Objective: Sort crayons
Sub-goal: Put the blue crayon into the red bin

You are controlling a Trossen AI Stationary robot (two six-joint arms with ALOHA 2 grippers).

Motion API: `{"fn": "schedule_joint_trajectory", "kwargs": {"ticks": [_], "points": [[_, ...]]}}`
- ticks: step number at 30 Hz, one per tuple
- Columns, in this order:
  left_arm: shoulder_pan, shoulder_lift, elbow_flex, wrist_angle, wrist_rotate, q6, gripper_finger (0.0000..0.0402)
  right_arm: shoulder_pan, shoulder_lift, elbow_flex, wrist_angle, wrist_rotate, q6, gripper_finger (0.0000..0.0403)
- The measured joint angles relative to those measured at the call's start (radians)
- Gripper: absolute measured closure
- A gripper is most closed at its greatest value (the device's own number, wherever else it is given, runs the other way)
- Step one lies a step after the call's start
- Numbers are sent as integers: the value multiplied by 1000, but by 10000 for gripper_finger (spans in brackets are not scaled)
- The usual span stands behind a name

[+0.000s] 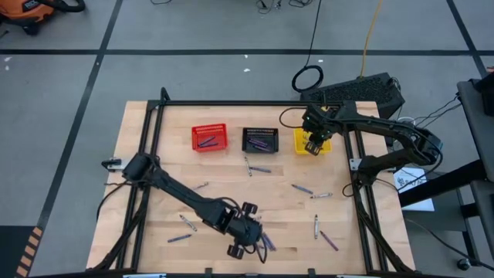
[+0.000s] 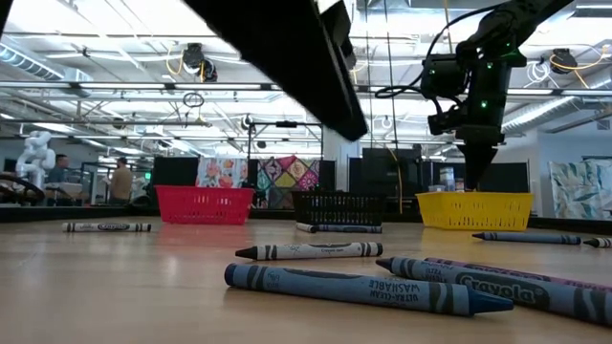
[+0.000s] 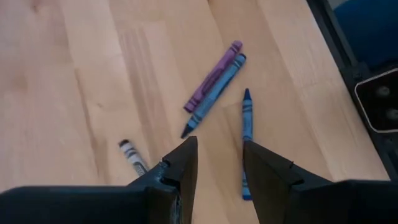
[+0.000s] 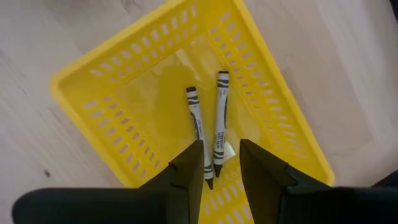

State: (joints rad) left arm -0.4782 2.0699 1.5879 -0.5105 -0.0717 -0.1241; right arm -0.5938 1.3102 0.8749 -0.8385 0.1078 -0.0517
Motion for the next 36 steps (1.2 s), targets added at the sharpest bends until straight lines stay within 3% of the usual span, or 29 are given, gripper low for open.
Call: {"fn": "schedule_joint_trajectory", "kwargs": {"ticks": [13, 36], "points": [[-43, 18, 0, 10, -46, -110, 272, 0, 0, 0, -3, -3, 45, 312], [-59, 159, 6, 14, -33, -262, 278, 0, 0, 0, -21, -5, 92, 312]]}}
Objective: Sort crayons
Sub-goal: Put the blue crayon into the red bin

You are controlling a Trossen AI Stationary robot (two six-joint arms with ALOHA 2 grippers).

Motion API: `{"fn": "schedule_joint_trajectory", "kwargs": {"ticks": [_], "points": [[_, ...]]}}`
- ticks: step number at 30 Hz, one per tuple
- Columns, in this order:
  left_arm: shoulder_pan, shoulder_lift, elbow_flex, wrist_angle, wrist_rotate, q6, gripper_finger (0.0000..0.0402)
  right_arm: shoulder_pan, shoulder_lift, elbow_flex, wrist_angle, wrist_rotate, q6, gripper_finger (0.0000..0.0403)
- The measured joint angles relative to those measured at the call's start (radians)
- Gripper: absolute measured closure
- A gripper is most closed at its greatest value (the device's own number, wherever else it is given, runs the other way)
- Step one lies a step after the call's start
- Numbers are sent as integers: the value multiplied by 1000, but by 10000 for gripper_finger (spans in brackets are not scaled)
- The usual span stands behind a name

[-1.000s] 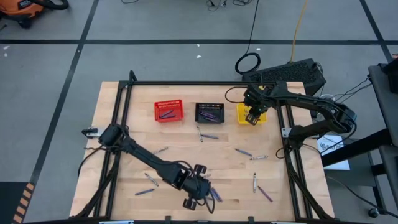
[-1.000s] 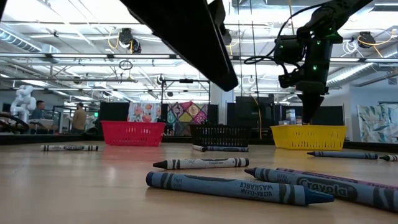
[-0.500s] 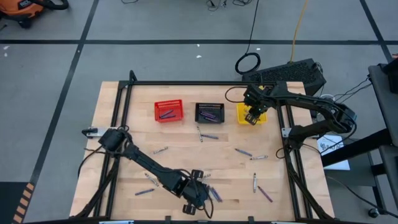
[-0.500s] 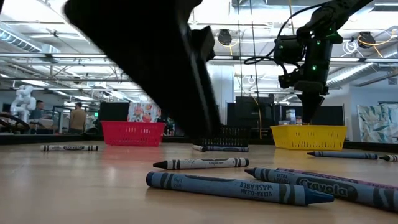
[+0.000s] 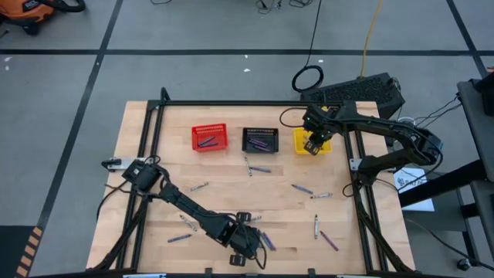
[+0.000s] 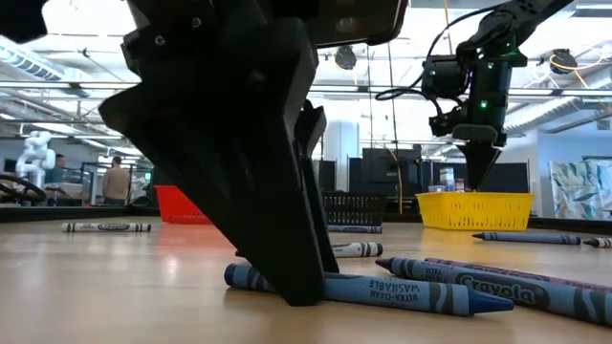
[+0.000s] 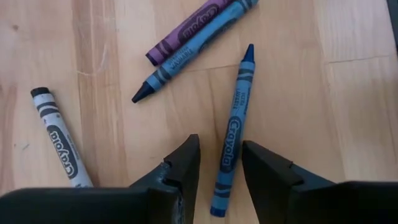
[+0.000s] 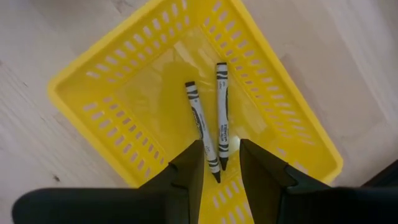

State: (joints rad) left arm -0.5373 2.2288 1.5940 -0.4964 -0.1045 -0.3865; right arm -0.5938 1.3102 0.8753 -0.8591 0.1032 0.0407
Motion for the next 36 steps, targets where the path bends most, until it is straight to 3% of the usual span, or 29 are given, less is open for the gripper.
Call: {"fn": "schedule_joint_trajectory", "kwargs": {"ticks": [11, 24, 36], "points": [[-11, 0, -2, -29, 100, 2, 392, 0, 0, 0, -17, 0, -2, 312], [-17, -105, -11, -84, 82, 28, 399, 0, 0, 0, -18, -3, -8, 312], [62, -270, -7, -411, -38, 28, 401, 0, 0, 0, -72, -3, -19, 312]]}}
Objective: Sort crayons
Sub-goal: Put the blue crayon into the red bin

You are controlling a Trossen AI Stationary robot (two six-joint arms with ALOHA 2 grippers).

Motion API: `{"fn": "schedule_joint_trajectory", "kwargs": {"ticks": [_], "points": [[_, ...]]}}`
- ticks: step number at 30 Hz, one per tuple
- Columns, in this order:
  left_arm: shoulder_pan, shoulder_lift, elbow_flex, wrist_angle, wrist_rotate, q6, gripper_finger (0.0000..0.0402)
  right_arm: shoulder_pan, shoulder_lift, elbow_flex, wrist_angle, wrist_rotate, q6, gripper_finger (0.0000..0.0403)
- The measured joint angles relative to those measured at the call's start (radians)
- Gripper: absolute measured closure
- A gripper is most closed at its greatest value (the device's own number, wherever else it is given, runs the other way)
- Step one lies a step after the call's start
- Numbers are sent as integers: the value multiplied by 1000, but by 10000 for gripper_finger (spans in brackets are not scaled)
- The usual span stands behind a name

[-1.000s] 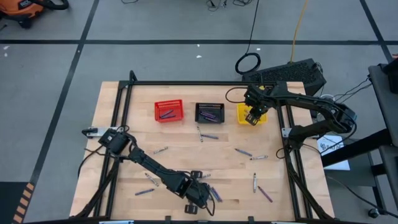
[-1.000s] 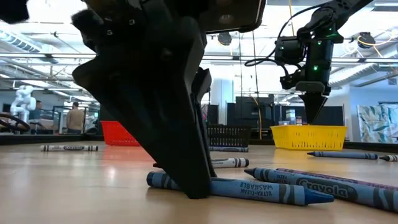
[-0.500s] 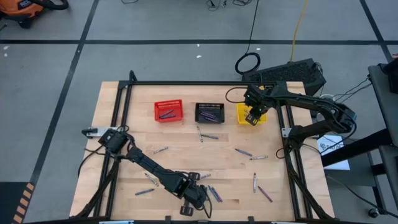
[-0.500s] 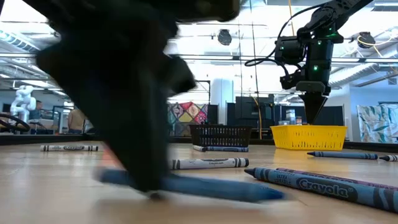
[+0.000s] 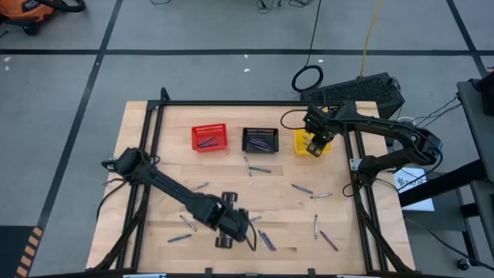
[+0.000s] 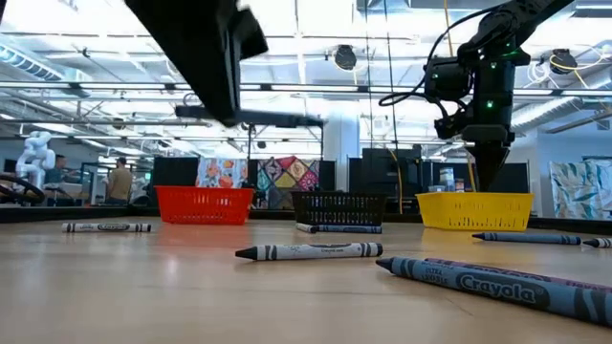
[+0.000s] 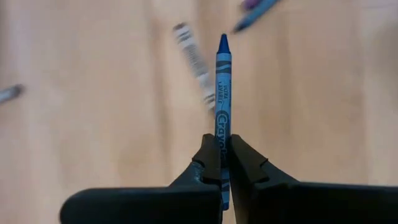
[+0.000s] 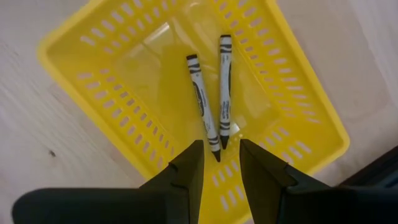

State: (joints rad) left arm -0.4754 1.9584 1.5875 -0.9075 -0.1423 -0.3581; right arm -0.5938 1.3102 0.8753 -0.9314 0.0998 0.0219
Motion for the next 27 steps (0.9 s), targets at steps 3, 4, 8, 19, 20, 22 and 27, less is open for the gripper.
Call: {"fn": "schedule_joint_trajectory", "kwargs": {"ticks": [3, 4, 8, 19, 20, 22, 27], "points": [[41, -21, 0, -89, -12, 26, 401, 0, 0, 0, -3, 0, -5, 312], [54, -29, 0, -111, -17, 39, 401, 0, 0, 0, -2, 0, -7, 312], [116, -43, 0, -180, -29, 111, 401, 0, 0, 0, -1, 0, -11, 312], [332, -114, -75, -213, -54, 309, 401, 0, 0, 0, -1, 0, -37, 312], [353, -127, -93, -217, -54, 317, 402, 0, 0, 0, -1, 0, -37, 312], [395, -158, -130, -208, -54, 341, 402, 0, 0, 0, -2, 0, -37, 312], [491, -237, -221, -200, -56, 378, 402, 0, 0, 0, -2, 0, -49, 312]]}}
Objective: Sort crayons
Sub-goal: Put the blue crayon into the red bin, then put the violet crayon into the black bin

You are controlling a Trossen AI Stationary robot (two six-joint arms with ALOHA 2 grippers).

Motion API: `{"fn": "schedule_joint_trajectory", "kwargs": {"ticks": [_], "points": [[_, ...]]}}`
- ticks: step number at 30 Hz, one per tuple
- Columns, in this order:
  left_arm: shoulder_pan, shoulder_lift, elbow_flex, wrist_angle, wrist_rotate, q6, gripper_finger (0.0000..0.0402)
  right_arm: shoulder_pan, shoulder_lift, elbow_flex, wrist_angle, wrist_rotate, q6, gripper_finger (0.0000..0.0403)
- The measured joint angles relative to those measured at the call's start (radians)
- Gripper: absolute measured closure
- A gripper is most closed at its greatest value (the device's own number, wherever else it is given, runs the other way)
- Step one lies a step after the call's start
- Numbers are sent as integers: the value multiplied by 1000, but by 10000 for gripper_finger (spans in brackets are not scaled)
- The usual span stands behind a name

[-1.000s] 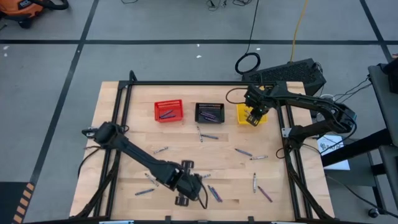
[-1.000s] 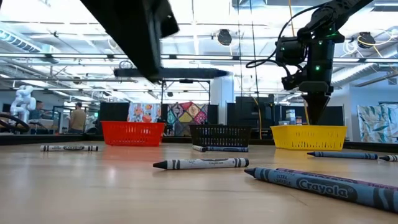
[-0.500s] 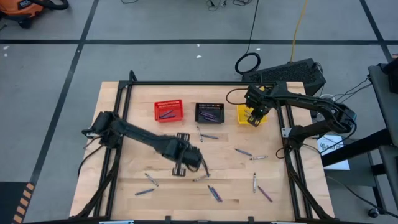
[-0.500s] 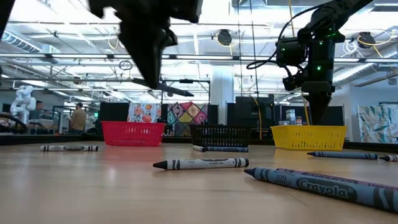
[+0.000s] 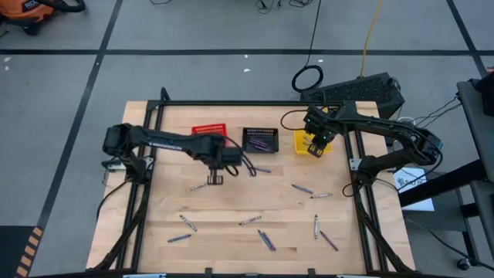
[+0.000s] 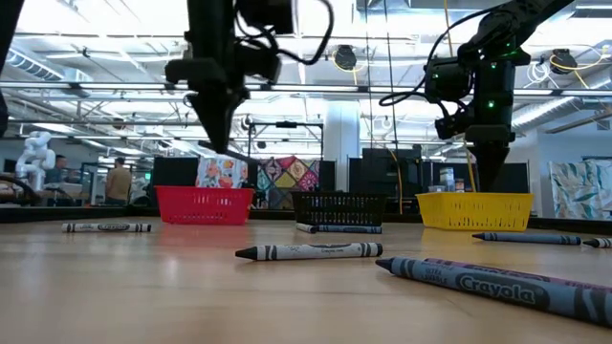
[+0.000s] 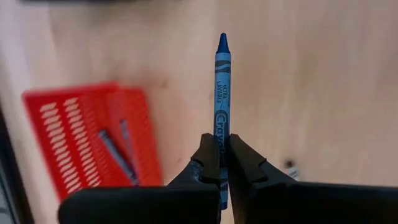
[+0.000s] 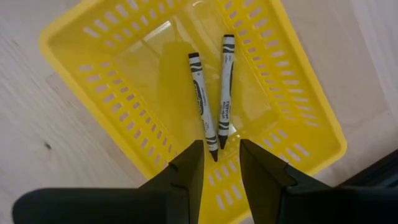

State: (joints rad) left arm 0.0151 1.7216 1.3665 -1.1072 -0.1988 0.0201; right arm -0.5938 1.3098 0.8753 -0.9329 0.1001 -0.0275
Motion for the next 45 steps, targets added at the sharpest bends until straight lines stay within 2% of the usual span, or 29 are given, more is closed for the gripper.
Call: {"fn": "schedule_joint_trajectory", "kwargs": {"ticks": [11, 20, 23, 37, 45], "points": [[239, -137, -189, 145, -11, 120, 402, 0, 0, 0, -1, 0, 0, 312], [426, -141, -245, 260, 21, 223, 402, 0, 0, 0, -10, 0, 42, 312], [469, -141, -251, 266, 70, 225, 401, 0, 0, 0, -18, 0, 43, 312], [544, -141, -289, 397, 87, 337, 334, 0, 0, 0, -19, 3, 102, 312], [542, -141, -280, 390, 86, 361, 329, 13, -20, 17, -75, -6, 177, 312]]}}
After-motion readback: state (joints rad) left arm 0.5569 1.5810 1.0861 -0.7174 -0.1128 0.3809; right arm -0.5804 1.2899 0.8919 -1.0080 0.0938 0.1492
